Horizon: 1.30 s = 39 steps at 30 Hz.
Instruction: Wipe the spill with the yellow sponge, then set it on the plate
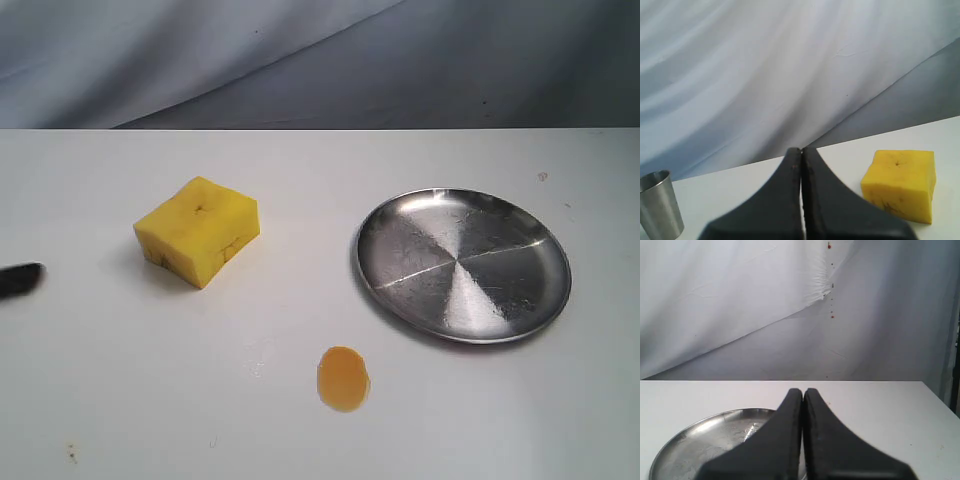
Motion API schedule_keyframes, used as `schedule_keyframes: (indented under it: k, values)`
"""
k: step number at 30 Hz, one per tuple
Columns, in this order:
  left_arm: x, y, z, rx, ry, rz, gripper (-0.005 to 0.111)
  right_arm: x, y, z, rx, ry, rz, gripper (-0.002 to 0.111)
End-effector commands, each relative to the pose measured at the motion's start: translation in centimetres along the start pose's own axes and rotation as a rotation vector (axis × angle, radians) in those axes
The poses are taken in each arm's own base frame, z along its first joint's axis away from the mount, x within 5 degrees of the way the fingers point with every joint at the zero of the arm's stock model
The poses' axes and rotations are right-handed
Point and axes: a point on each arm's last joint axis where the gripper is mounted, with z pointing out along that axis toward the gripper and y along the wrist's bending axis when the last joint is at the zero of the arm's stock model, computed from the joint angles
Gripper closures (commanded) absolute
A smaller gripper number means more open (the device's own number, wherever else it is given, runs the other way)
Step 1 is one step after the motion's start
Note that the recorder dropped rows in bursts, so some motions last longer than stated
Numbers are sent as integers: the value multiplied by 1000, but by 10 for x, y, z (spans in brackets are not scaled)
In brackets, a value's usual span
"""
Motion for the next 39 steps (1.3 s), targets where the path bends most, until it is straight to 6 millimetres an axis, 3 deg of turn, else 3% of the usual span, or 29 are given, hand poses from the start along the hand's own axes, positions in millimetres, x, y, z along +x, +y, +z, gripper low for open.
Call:
schedule_keyframes:
  k: [1, 16, 22, 25, 29, 32, 34, 36, 39]
  values:
    - [-2, 1, 0, -6, -11, -17, 107, 1, 0, 0, 6, -3, 6, 108]
    - [-2, 1, 0, -6, -11, -17, 107, 0, 0, 0, 6, -10, 30, 108]
    - [-2, 1, 0, -6, -11, -17, 107, -10, -2, -1, 4, -126, 369, 108]
    - [-2, 1, 0, -6, -11, -17, 107, -5, 1, -1, -22, -39, 657, 108]
    - [-2, 1, 0, -6, -11, -17, 107, -50, 10, -8, -110, -17, 515, 108]
    - [-2, 1, 0, -6, -11, -17, 107, -91, 21, 11, -207, 143, 340, 108]
    - [-2, 1, 0, -6, -11, -17, 107, -114, 32, 39, -321, 235, 266, 108]
    - [-2, 1, 0, -6, -11, -17, 107, -123, 39, 60, -406, 291, 253, 108]
    - [-2, 1, 0, -6, -11, -17, 107, -129, 47, 109, -503, 426, 228, 108]
